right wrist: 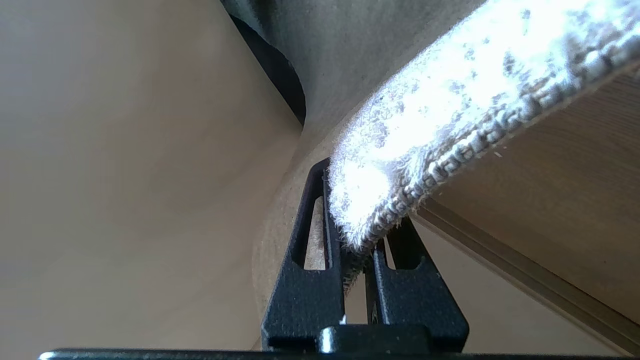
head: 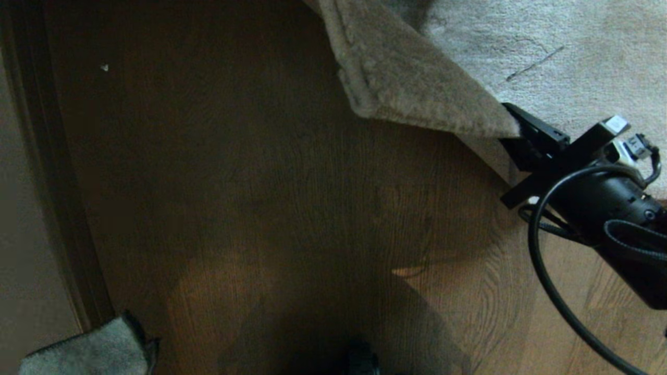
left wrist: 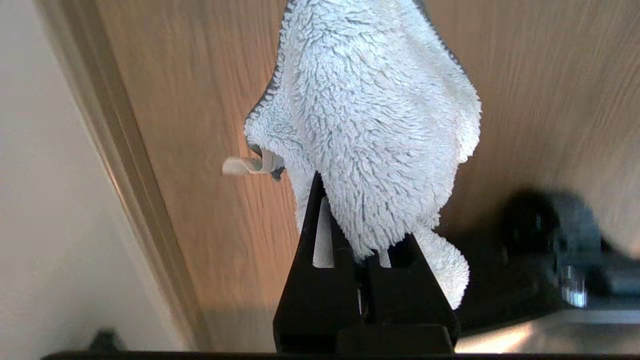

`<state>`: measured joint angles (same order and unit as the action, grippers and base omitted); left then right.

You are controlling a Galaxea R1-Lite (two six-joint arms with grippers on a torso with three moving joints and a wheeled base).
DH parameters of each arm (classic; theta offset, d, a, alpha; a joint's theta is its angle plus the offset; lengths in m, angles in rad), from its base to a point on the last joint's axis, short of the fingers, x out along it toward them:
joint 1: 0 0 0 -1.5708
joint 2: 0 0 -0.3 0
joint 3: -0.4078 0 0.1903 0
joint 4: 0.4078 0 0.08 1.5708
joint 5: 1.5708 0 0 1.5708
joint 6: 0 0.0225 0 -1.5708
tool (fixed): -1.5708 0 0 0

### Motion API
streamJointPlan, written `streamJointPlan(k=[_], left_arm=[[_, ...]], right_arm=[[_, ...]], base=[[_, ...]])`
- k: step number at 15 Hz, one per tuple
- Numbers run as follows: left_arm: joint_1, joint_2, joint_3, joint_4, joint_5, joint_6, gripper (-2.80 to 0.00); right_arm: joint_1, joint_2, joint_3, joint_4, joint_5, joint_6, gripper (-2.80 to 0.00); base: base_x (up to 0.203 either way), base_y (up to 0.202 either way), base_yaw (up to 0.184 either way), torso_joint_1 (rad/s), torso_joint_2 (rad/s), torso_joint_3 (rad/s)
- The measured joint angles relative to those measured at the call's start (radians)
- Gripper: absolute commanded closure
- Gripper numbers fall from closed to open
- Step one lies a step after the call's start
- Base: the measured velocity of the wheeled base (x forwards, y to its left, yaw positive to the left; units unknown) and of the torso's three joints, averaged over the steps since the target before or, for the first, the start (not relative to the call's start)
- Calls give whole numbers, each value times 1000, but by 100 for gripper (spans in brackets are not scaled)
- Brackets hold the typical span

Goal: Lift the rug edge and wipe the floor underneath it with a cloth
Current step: Lay down the carpet

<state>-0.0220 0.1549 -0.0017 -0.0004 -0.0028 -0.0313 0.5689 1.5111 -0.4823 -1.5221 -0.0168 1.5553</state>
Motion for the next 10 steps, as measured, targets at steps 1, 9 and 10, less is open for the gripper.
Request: streamJointPlan(k=[1,9,10], left_arm=[[6,-47,0,0,0,-1,0],[17,-153,0,1,0,-2,0],[17,-154,0,1,0,-2,0]], right_arm=[[0,1,0,0,0,0,0],[0,11,1,0,1,-15,0],[0,12,1,0,1,-21,0]], base=[[0,0,0,0,0,0],[0,0,0,0,0,0],[0,0,0,0,0,0]])
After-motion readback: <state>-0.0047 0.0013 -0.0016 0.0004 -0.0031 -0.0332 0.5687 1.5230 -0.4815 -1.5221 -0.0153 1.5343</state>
